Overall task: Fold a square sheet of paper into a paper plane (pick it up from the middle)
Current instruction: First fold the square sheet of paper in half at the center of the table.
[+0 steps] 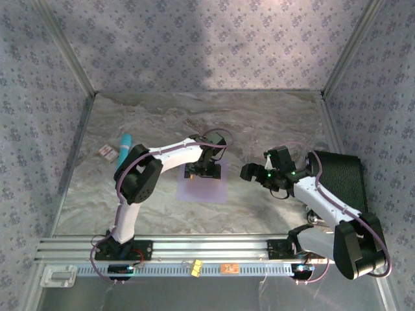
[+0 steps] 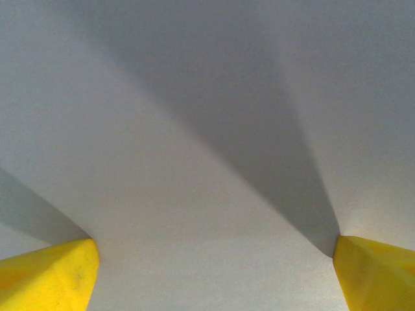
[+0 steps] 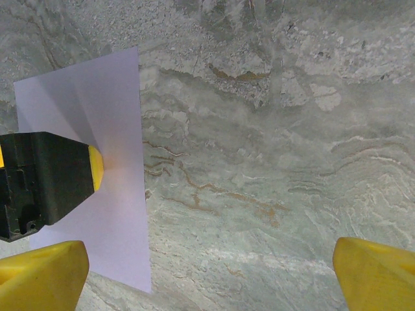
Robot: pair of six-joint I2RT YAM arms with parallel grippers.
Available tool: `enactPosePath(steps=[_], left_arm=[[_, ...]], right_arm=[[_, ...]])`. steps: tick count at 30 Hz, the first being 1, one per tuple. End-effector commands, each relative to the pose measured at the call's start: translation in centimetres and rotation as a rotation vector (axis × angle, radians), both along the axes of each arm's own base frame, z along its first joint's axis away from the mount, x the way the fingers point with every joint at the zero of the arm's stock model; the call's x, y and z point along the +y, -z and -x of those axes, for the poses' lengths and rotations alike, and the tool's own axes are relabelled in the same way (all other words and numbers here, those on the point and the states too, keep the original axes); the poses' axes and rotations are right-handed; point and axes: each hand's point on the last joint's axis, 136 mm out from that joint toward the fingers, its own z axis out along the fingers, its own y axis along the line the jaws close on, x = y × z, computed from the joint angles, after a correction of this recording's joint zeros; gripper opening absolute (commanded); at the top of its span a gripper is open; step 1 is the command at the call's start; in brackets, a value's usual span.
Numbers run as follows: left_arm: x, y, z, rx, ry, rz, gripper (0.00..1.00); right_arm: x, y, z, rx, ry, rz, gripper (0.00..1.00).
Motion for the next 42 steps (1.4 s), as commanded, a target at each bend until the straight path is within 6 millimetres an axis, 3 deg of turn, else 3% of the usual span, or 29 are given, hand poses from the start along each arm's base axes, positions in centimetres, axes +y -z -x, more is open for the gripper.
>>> enactPosePath(steps=[1, 35, 42], left_arm=[[1.4, 2.8, 1.8, 0.075, 0.006, -0.075, 0.92], [1.1, 2.7, 2.0, 0.067, -0.010, -0.044, 0.88], [0.1, 1.6, 1.0, 0.019, -0.014, 0.007, 0.77]], right_arm=[[-0.2, -0.4, 0.1, -0.005, 0.012, 0.001, 0.99], [-0.1, -1.1, -0.1, -0.014, 0.044, -0.017, 0.99], [0.3, -1.6, -0.6, -0.029, 0.052, -0.046, 0.99]])
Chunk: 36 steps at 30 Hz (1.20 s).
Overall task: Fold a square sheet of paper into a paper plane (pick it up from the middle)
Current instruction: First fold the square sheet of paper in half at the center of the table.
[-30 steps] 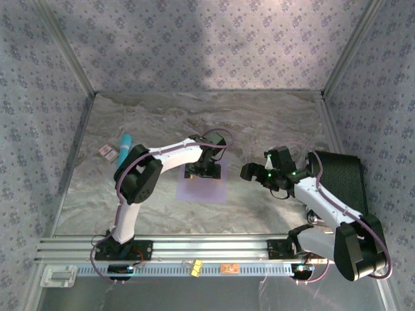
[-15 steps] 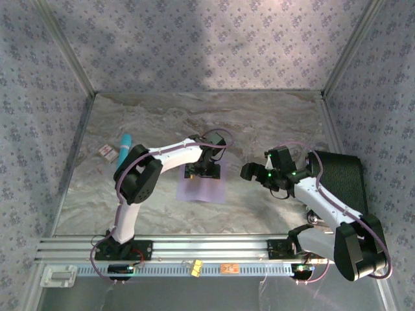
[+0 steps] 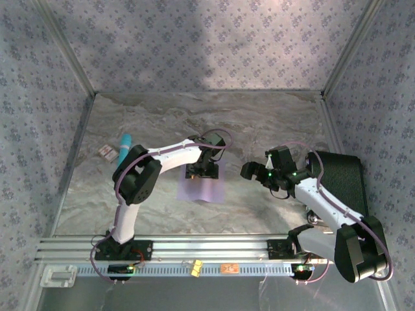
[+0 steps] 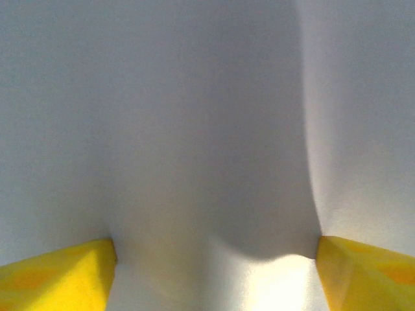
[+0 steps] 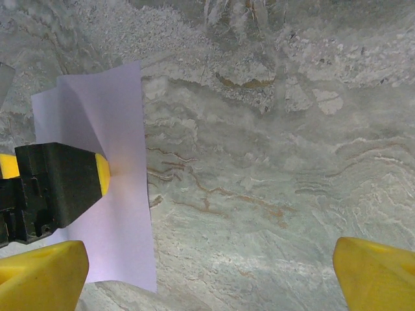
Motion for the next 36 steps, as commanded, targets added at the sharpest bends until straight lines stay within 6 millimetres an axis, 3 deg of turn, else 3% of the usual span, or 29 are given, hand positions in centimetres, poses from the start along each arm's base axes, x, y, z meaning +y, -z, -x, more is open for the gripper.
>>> enactPosePath(steps=[1, 3, 8, 13, 17, 23, 28, 36], left_arm=[[-0.2, 1.3, 0.9, 0.028, -0.006, 0.007, 0.77], [-0.6, 0.6, 0.5, 0.004, -0.008, 0.030, 0.75], [-1.2, -1.0, -0.4, -0.057, -0.012, 0.080, 0.62], [-1.4, -2.0, -0.7, -0.088, -0.008, 0.102, 0.50], [-1.7, -2.9, -1.1, -0.128, -0.011, 0.143, 0.46], [-2.3, -4.0, -1.1, -0.142, -0.001, 0.212, 0.44], [-4.0, -6.0, -1.0, -0.148, 0.006, 0.367, 0.44], [-5.6, -9.6, -1.2, -0.140, 0.006, 0.584, 0.43]], right_arm=[[0.0, -0.7, -0.5, -0.012, 0.033, -0.007, 0.99], [-2.0, -0.3, -0.3, 0.022, 0.119, 0.086, 0.99], [-2.8, -1.7, -0.8, -0.054, 0.141, 0.137, 0.98], [-5.1, -3.4, -0.8, -0.121, 0.277, 0.195, 0.97], [-4.3, -4.5, -1.1, -0.174, 0.229, 0.143, 0.95], [-5.2, -4.4, -1.3, -0.130, 0.242, 0.167, 0.79], [-5.4, -5.6, -1.7, -0.196, 0.238, 0.167, 0.81], [-4.9, -6.7, -2.4, -0.286, 0.247, 0.065, 0.92]])
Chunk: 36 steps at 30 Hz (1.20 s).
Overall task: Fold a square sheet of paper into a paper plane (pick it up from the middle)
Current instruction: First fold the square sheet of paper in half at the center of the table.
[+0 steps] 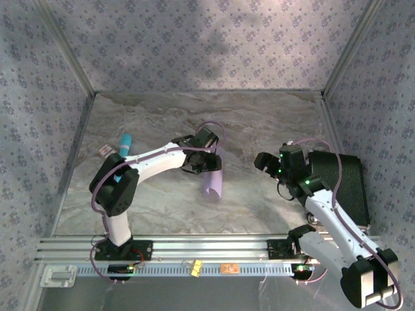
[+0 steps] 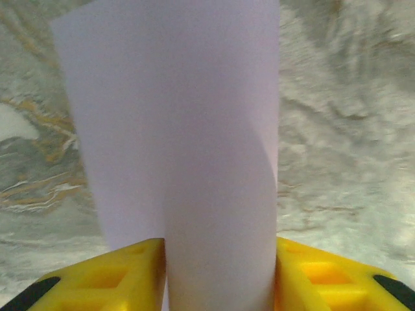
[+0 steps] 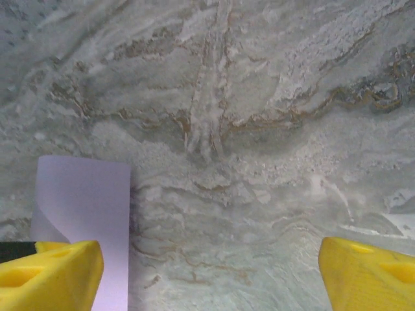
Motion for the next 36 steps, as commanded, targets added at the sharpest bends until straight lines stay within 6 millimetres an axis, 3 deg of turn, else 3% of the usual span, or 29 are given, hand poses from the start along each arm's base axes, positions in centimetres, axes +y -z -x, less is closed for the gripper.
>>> enactPosePath(steps=[1, 7, 15, 23, 36], left_arm=[[-1.5, -3.1, 0.0, 0.004, 0.015, 0.186, 0.43], [-2.1, -3.9, 0.4, 0.046, -0.003, 0.354, 0.44], [-2.5, -2.0, 1.1, 0.108, -0.030, 0.440, 0.44], [-0.7, 2.4, 1.8, 0.132, -0.085, 0.360, 0.45], [1.3, 4.9, 1.4, 0.088, -0.096, 0.199, 0.51]], right_arm=[[0.9, -0.4, -0.3, -0.035, -0.069, -0.050, 0.94], [3.6, -0.1, -0.3, -0.006, -0.210, -0.197, 0.89], [6.1, 0.3, -0.2, 0.015, -0.313, -0.301, 0.84], [7.8, 1.5, -0.4, 0.098, -0.355, -0.370, 0.72], [9.5, 3.5, -0.2, 0.158, -0.376, -0.331, 0.69]])
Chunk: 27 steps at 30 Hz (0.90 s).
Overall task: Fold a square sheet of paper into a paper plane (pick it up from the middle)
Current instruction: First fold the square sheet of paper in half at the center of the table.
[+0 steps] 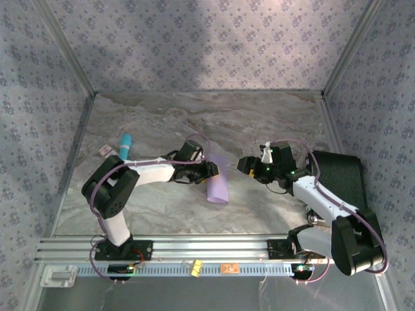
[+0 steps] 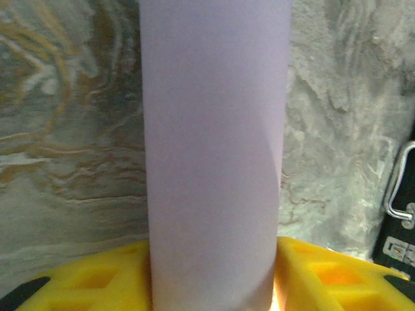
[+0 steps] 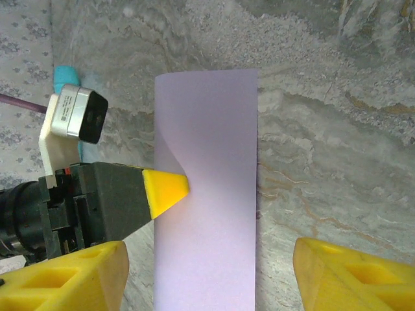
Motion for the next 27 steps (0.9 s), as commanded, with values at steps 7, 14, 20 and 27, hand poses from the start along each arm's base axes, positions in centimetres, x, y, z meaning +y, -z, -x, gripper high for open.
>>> enactPosePath(steps=[7, 14, 20, 27], left_arm=[[1.6, 0.4, -1.0, -0.057, 0.017, -0.159, 0.62], [2.3, 0.1, -1.6, -0.086, 0.043, -0.235, 0.64], [2.8, 1.2, -1.3, -0.064, 0.059, -0.279, 0.57], [3.4, 2.3, -1.2, -0.052, 0.055, -0.309, 0.58]], right_arm=[[0.5, 0.2, -0.6, 0.000, 0.004, 0.006, 0.67], [1.0, 0.8, -0.6, 0.009, -0.009, 0.006, 0.65], [1.6, 1.1, -0.8, 0.015, -0.022, 0.006, 0.65], [2.9, 1.4, -0.8, 0.024, -0.056, 0.000, 0.59]])
